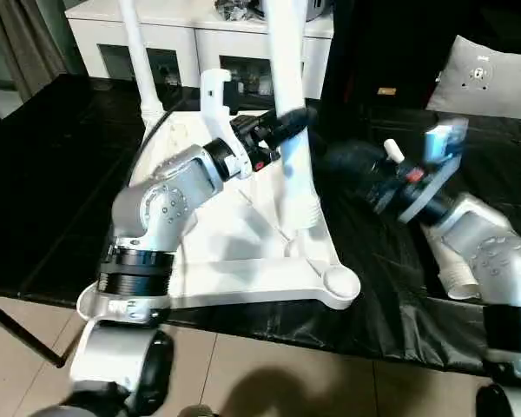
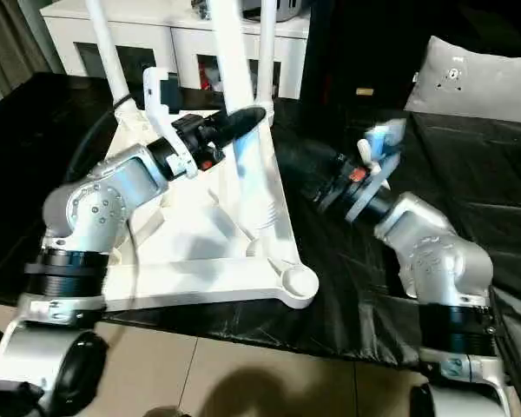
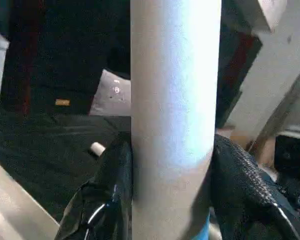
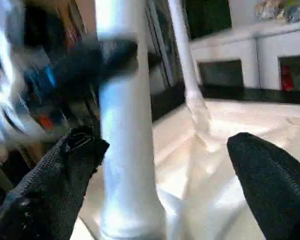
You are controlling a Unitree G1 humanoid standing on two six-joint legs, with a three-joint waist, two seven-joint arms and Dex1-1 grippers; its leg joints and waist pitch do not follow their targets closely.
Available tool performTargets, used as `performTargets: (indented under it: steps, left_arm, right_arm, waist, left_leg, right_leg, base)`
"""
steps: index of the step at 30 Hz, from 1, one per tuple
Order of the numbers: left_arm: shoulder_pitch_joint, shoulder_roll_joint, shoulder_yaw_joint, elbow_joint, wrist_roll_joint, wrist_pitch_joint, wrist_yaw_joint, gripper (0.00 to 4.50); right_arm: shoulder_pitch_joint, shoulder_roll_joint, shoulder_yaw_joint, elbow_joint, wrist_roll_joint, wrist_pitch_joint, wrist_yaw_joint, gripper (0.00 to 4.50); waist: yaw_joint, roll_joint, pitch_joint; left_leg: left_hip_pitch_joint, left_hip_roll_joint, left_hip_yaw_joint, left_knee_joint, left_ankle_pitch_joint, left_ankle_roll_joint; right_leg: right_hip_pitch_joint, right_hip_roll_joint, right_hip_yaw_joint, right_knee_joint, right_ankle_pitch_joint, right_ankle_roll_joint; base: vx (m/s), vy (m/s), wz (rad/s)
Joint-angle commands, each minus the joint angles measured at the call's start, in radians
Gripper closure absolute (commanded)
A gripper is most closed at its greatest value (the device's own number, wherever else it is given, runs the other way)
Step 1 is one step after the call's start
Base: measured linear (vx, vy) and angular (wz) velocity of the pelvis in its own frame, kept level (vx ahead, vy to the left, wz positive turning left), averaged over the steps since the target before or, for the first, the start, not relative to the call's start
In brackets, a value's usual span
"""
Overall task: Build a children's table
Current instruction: Pick table leg
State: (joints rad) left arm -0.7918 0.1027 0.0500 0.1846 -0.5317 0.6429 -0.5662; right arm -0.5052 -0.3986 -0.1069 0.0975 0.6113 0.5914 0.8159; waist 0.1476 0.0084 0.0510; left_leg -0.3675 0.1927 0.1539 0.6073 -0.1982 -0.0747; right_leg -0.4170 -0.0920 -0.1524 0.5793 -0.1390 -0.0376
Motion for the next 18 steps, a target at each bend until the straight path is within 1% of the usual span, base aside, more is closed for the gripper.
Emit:
performTargets:
  steps: [1,4,5,6,10,11,12,13,15,16,18]
  left_arm:
    - [-0.001,0.006,-0.039,-0.034,0.027,-0.022,-0.028,2.65]
    - [0.009,0.014,-0.092,-0.060,0.054,-0.057,-0.063,2.65]
    - [0.012,0.018,-0.106,-0.070,0.060,-0.064,-0.072,2.65]
    - [0.016,0.023,-0.123,-0.079,0.068,-0.074,-0.082,2.65]
    - [0.026,0.028,-0.147,-0.090,0.086,-0.091,-0.101,2.65]
    - [0.028,0.030,-0.153,-0.092,0.092,-0.095,-0.104,2.65]
    - [0.030,0.032,-0.160,-0.094,0.097,-0.100,-0.109,2.65]
    - [0.032,0.034,-0.168,-0.098,0.102,-0.105,-0.115,2.65]
    - [0.036,0.034,-0.178,-0.105,0.106,-0.111,-0.122,2.65]
    - [0.040,0.034,-0.186,-0.112,0.107,-0.112,-0.127,2.65]
    - [0.043,0.035,-0.194,-0.118,0.107,-0.114,-0.133,2.65]
  right_arm:
    - [0.009,-0.011,0.033,-0.020,-0.041,-0.021,0.012,0.00]
    - [0.009,-0.011,0.079,-0.022,-0.067,-0.021,0.018,0.00]
    - [0.010,-0.011,0.089,-0.024,-0.066,-0.015,0.022,0.00]
    - [0.011,-0.010,0.099,-0.027,-0.066,-0.010,0.027,0.00]
    - [0.014,-0.008,0.130,-0.021,-0.082,-0.010,0.046,0.00]
    - [0.015,-0.007,0.133,-0.018,-0.083,-0.010,0.050,0.30]
    - [0.015,-0.006,0.137,-0.015,-0.084,-0.009,0.054,0.38]
    - [0.015,-0.005,0.140,-0.011,-0.086,-0.009,0.055,0.38]
    - [0.013,-0.003,0.144,-0.006,-0.088,-0.008,0.055,0.57]
    - [0.009,0.000,0.146,-0.001,-0.089,-0.007,0.052,0.73]
    - [0.005,0.004,0.147,0.005,-0.089,-0.006,0.047,0.85]
  waist:
    - [0.002,-0.014,-0.080]
    - [0.001,-0.014,-0.081]
    - [0.000,-0.018,-0.082]
    - [0.000,-0.016,-0.081]
    - [-0.002,-0.015,-0.080]
    - [-0.002,-0.015,-0.080]
    - [-0.002,-0.015,-0.080]
    - [-0.003,-0.017,-0.080]
    - [-0.003,-0.015,-0.080]
    - [-0.003,-0.015,-0.080]
    - [-0.003,-0.015,-0.080]
  left_leg:
    - [-0.002,0.029,0.001,-0.061,-0.063,0.046]
    - [-0.003,0.028,0.000,-0.061,-0.064,0.052]
    - [-0.005,0.030,0.000,-0.061,-0.061,0.053]
    - [-0.004,0.030,0.000,-0.061,-0.063,0.054]
    - [-0.003,0.030,0.001,-0.061,-0.074,0.055]
    - [-0.003,0.030,0.000,-0.061,-0.076,0.053]
    - [-0.004,0.030,0.001,-0.061,-0.076,0.053]
    - [-0.003,0.030,0.001,-0.061,-0.078,0.052]
    - [-0.002,0.030,0.000,-0.062,-0.076,0.050]
    - [-0.002,0.031,0.000,-0.062,-0.076,0.049]
    - [-0.003,0.032,0.000,-0.062,-0.077,0.048]
  right_leg:
    - [0.077,-0.065,0.055,-0.070,-0.346,-0.040]
    - [0.078,-0.064,0.055,-0.070,-0.341,-0.043]
    - [0.079,-0.065,0.056,-0.068,-0.334,-0.045]
    - [0.078,-0.064,0.056,-0.069,-0.335,-0.046]
    - [0.077,-0.064,0.056,-0.069,-0.338,-0.050]
    - [0.077,-0.064,0.056,-0.070,-0.343,-0.048]
    - [0.078,-0.064,0.056,-0.070,-0.345,-0.047]
    - [0.077,-0.064,0.056,-0.071,-0.349,-0.044]
    - [0.076,-0.064,0.056,-0.070,-0.350,-0.041]
    - [0.076,-0.064,0.056,-0.069,-0.346,-0.045]
    - [0.076,-0.065,0.056,-0.068,-0.343,-0.051]
  base:
    - [0.000,0.000,0.00]
    - [0.000,0.000,0.00]
    - [0.000,0.000,0.00]
    - [0.000,0.000,0.00]
    - [0.000,0.000,0.00]
    - [0.000,0.000,0.00]
    - [0.000,0.000,0.00]
    - [0.000,0.000,0.00]
    - [0.000,0.000,0.00]
    - [0.000,0.000,0.00]
    - [0.000,0.000,0.00]
